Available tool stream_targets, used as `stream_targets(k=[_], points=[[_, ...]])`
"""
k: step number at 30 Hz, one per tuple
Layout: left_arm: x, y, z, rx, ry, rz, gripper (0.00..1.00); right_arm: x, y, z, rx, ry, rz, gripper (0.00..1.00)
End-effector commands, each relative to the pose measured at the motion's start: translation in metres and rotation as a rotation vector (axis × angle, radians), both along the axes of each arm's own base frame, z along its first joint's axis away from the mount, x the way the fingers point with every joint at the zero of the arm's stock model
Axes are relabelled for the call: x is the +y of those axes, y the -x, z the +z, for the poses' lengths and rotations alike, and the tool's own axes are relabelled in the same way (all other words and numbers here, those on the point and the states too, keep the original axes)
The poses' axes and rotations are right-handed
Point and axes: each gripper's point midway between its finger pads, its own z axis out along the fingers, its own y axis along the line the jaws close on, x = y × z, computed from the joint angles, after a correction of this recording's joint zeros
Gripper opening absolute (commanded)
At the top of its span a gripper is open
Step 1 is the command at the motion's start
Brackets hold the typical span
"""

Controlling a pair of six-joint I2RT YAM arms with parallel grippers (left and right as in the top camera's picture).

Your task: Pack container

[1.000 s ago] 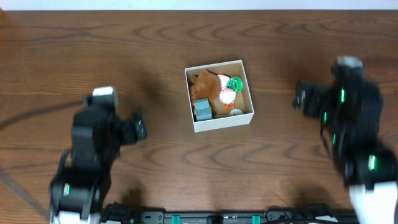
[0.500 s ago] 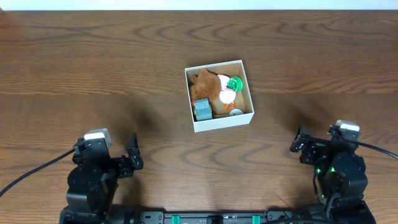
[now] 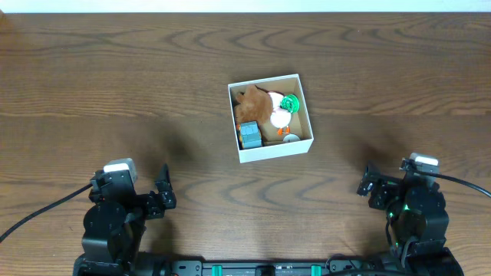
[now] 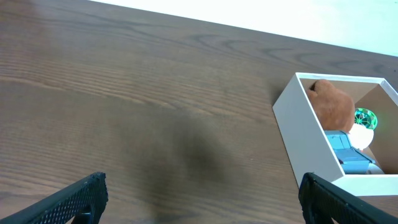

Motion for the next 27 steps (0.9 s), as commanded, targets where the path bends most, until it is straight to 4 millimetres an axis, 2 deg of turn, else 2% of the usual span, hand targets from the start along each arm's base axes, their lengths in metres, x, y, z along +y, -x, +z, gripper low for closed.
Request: stream_targets(k=[1, 9, 16, 19, 24, 27], points=[[0.003, 0.0, 0.002, -0.006, 0.002, 0.019, 0.98, -0.001, 0.005, -0.007, 0.031, -0.001, -0.013, 0.99], [0.003, 0.0, 0.002, -0.005, 0.002, 0.019, 0.98, -0.005, 0.025, -0.033, 0.169, 0.02, -0.013, 0.99], [0.003, 0.0, 0.002, -0.006, 0.002, 0.019, 0.98, -0.009, 0.042, -0.048, 0.25, 0.042, -0.02, 0.99], [0.003, 0.0, 0.002, -0.005, 0.002, 0.019, 0.98, -0.007, 0.043, -0.041, 0.203, 0.027, 0.004, 0.99], [0.003, 0.0, 0.002, -0.005, 0.002, 0.019, 0.98, 0.008, 0.043, -0.019, 0.031, 0.08, 0.167, 0.99], [0.003, 0.0, 0.002, -0.005, 0.002, 0.019, 0.98, 0.011, 0.036, -0.009, -0.089, 0.114, 0.198, 0.99]])
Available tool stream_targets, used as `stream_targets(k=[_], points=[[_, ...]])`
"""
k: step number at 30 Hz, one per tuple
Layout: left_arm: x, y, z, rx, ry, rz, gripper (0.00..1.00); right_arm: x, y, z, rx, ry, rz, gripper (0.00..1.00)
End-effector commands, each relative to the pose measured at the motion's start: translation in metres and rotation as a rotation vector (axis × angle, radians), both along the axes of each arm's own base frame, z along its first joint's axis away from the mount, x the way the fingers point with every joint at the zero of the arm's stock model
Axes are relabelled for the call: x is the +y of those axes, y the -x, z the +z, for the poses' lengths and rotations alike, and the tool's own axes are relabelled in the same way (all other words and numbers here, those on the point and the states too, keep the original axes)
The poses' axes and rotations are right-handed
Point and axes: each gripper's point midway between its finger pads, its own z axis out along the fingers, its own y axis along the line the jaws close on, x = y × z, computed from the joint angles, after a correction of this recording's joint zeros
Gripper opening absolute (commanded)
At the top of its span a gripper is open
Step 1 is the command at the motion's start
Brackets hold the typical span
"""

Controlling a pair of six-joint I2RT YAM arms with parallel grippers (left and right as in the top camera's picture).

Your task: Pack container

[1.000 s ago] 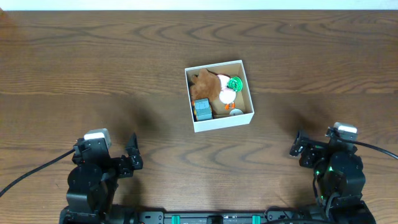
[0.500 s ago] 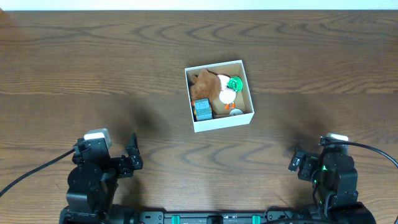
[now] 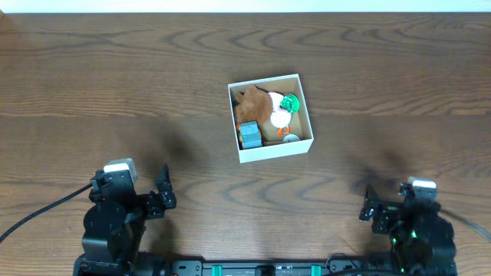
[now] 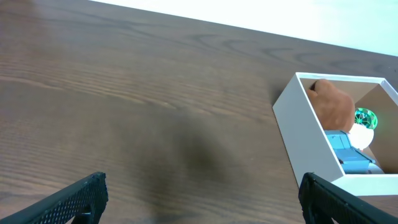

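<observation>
A white box (image 3: 244, 144) stands open-topped at mid-table. It holds a brown plush (image 3: 252, 102), a green round piece (image 3: 289, 103), a white toy with orange bits (image 3: 279, 119) and a blue-grey block (image 3: 249, 134). The left wrist view shows the box (image 4: 305, 134) at the right with the plush (image 4: 333, 106) and block (image 4: 348, 152) inside. My left gripper (image 3: 163, 195) rests near the front left edge, open and empty (image 4: 200, 186), well short of the box. My right gripper (image 3: 369, 205) sits low at the front right, fingers spread, holding nothing.
Dark wood table (image 3: 115, 92) runs all round the box. A pale wall strip (image 4: 280, 18) lies beyond the table's far edge. The arm bases and a cable (image 3: 38, 211) occupy the front edge.
My right gripper has drawn back toward the front edge, further from the box. The left gripper, the box and its contents have not moved.
</observation>
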Motion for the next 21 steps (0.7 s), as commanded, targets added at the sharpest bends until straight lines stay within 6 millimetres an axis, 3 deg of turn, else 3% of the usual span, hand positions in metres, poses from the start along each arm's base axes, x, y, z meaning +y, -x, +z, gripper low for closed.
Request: stream_targets(k=[1, 8, 12, 14, 18, 21], points=[[0.003, 0.0, 0.002, -0.007, 0.002, 0.019, 0.98, 0.009, -0.008, -0.001, -0.076, 0.057, 0.095, 0.99], [0.003, 0.0, 0.002, -0.006, 0.002, 0.019, 0.98, 0.009, -0.055, 0.021, -0.37, 0.072, 0.091, 0.99], [0.003, 0.0, 0.002, -0.006, 0.002, 0.019, 0.98, 0.009, -0.068, 0.036, -0.565, 0.151, 0.099, 0.99], [0.003, 0.0, 0.002, -0.007, 0.002, 0.019, 0.98, 0.008, -0.07, 0.031, -0.57, 0.182, 0.097, 0.99], [0.003, 0.0, 0.002, -0.006, 0.002, 0.019, 0.98, 0.003, -0.07, -0.004, -0.427, 0.182, 0.087, 0.99], [0.003, 0.0, 0.002, -0.006, 0.002, 0.019, 0.98, 0.005, -0.07, -0.006, -0.422, 0.179, 0.093, 0.99]])
